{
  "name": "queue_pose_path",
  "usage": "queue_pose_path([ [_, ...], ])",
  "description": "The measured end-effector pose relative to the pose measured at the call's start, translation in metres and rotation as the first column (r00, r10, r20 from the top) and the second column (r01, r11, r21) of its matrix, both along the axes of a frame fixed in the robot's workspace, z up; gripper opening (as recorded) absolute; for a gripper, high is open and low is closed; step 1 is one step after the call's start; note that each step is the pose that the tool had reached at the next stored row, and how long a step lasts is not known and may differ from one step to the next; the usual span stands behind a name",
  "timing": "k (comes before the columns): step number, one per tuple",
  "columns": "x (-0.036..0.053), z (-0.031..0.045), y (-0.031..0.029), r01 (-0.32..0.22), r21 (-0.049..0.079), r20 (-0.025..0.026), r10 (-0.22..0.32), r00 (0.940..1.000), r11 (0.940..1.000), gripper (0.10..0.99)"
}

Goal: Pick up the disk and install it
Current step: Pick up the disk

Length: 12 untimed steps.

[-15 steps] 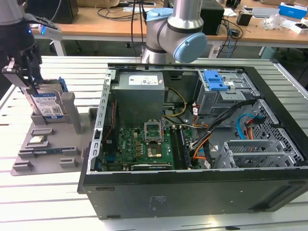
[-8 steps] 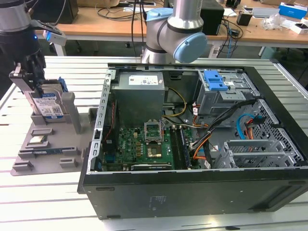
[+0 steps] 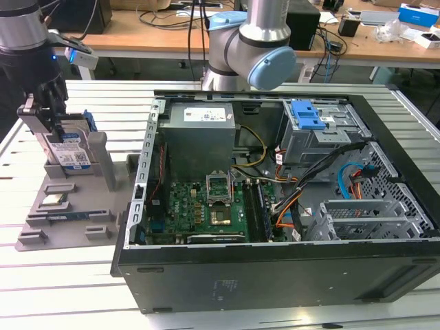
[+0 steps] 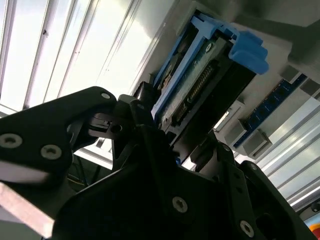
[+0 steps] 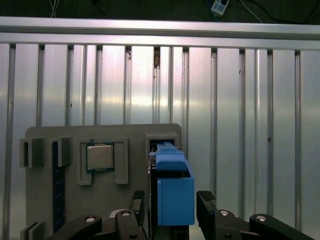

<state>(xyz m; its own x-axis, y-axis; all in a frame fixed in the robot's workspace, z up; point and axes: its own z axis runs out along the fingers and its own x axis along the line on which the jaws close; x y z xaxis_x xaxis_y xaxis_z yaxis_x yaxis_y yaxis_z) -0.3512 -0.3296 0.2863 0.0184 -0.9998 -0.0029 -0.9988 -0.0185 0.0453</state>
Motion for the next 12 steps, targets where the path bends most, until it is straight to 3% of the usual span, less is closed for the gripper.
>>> queue_pose_path([
  [2,0.0000,-0.0001,0.0000,0.000,0.000,0.0000,0.000,1.0000,1.0000,0.541],
  [4,0.0000,-0.0001,0.0000,0.000,0.000,0.0000,0.000,1.0000,1.0000,0.396],
  [5,0.0000,-0.0001,0.0000,0.000,0.000,0.0001,0.000,1.0000,1.0000,0.365],
  [12,0.0001,-0.0002,0.0000,0.000,0.000,0.0000,0.000,1.0000,1.0000,0.365],
])
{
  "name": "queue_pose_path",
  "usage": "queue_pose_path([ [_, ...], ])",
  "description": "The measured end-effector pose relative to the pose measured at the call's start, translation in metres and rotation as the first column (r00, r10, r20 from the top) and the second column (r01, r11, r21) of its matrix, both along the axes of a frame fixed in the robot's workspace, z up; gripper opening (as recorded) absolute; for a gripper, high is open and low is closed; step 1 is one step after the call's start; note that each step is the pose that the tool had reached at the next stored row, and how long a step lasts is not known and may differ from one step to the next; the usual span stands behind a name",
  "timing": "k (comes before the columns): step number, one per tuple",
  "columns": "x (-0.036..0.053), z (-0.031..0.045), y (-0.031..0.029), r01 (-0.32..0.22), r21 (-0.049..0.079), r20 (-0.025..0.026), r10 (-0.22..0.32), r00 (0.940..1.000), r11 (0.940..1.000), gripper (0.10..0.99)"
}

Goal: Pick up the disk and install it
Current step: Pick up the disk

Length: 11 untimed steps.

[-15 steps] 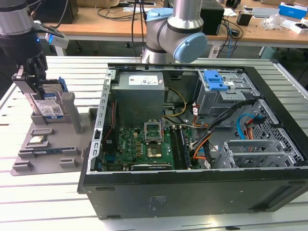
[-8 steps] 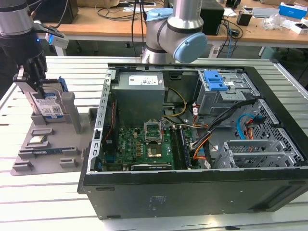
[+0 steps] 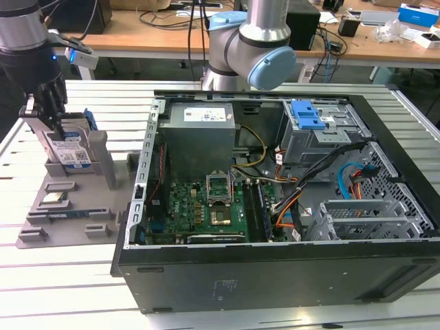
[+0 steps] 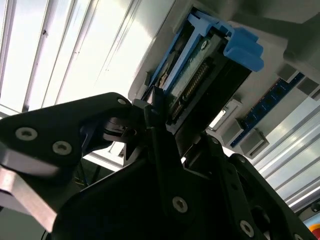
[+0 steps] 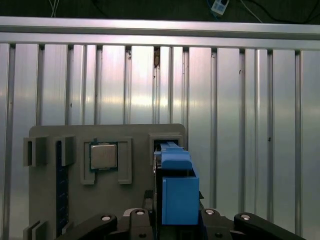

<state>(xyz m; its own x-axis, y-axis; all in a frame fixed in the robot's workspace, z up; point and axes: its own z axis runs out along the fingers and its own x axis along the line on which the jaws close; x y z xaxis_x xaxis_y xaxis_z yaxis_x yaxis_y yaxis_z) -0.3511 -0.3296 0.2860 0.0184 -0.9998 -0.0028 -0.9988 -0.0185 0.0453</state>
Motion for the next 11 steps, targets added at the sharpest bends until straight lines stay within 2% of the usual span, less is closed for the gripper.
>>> queue_pose_path([
  [7,0.0001,0.0003,0.0000,0.000,0.000,0.0003,0.000,1.0000,1.0000,0.365],
  [11,0.0000,0.0044,0.0004,0.000,0.000,0.0000,0.000,1.0000,1.0000,0.365],
])
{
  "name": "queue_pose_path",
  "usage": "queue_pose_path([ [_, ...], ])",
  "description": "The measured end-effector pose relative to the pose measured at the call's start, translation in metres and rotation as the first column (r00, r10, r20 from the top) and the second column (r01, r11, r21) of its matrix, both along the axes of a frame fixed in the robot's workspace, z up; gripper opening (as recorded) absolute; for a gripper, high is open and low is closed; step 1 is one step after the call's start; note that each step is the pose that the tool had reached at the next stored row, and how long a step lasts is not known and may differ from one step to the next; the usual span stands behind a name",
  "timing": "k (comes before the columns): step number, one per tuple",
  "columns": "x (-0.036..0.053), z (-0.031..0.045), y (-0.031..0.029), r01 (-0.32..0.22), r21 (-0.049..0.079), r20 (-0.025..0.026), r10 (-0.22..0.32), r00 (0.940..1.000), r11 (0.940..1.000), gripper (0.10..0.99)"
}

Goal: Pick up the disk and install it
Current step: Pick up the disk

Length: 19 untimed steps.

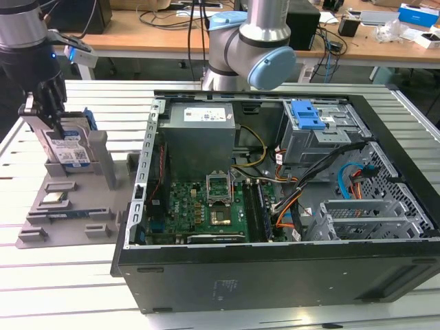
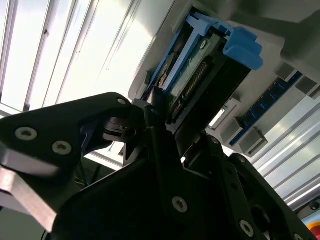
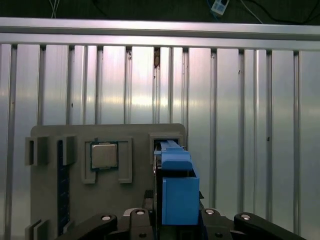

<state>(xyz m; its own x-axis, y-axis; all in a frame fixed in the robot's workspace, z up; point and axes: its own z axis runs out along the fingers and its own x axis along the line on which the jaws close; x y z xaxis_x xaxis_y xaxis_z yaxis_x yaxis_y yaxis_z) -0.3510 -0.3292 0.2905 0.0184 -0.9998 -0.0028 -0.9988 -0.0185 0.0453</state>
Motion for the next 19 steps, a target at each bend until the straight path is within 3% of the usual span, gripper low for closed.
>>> queue_pose_path([
  [19,0.0000,0.0161,0.0024,0.000,0.000,-0.0001,0.000,1.0000,1.0000,0.365],
])
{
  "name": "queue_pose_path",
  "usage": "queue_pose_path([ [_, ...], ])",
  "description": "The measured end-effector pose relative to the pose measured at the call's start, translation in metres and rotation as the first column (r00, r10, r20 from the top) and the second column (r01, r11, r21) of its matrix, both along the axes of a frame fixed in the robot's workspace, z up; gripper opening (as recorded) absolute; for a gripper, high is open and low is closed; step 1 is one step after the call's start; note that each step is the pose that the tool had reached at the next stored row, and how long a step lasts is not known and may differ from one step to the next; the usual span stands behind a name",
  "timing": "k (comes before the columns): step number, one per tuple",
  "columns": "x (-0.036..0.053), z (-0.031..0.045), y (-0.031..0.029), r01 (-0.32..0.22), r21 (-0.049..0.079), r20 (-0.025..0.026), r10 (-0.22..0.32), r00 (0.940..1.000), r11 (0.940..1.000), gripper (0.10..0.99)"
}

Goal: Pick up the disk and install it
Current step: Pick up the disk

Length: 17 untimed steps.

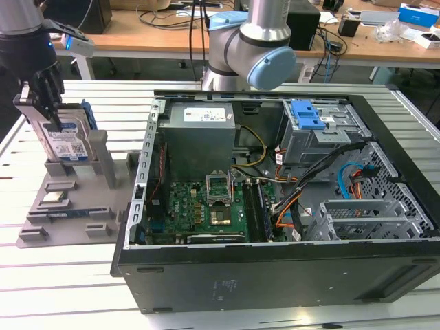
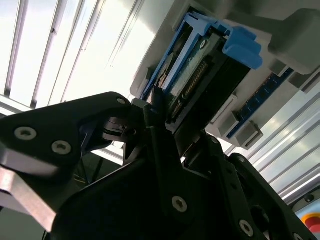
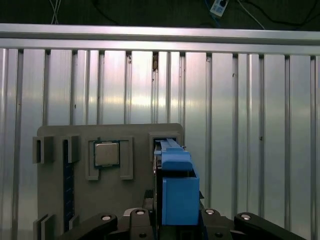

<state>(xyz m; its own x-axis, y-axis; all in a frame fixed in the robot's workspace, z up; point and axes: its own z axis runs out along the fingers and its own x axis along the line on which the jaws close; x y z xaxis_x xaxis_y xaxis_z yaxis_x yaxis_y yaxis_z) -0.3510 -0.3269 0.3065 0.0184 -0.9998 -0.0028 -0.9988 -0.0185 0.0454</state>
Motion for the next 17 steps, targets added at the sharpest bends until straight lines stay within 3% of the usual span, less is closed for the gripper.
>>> queue_pose_path([
  [5,0.0001,0.0040,0.0004,0.000,0.000,0.0001,0.000,1.0000,1.0000,0.365],
  [17,0.0002,0.0213,0.0016,0.000,0.000,0.0001,0.000,1.0000,1.0000,0.365],
])
